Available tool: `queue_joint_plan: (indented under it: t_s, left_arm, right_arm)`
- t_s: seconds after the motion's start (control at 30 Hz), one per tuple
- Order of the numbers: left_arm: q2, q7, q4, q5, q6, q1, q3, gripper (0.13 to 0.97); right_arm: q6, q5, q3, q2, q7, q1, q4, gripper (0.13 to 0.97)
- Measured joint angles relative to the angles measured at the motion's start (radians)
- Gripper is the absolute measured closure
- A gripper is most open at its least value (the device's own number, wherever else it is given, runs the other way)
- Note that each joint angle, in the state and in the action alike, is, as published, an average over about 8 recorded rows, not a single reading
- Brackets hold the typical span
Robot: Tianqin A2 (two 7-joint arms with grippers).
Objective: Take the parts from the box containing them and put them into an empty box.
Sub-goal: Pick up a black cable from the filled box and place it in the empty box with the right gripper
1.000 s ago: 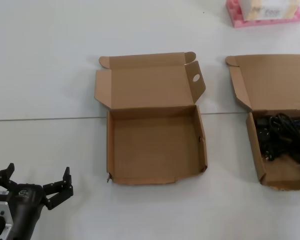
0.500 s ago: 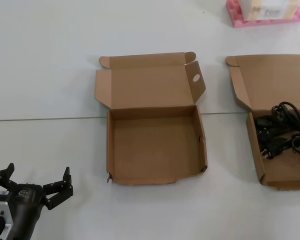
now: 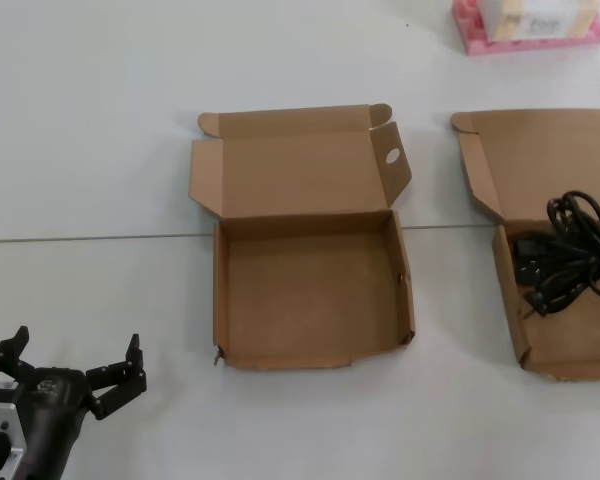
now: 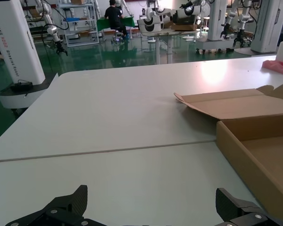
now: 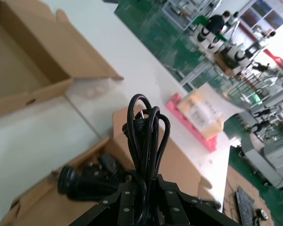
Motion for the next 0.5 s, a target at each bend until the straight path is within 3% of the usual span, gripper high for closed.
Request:
queue_joint_plan:
  t_s: [0.33,0.5]
  left_arm:
    - [0.0,0.0,0.0,0.0,0.0,0.0,0.0,0.132]
    - [0.0,0.0,0.0,0.0,0.0,0.0,0.0,0.132]
  right_arm:
    - [0.078,-0.011,0.0,0.063,0.0,0.025,0.182,0.874]
    - [0.083,-0.044,0.0,0.037,0.0,0.039,0.239,0.875]
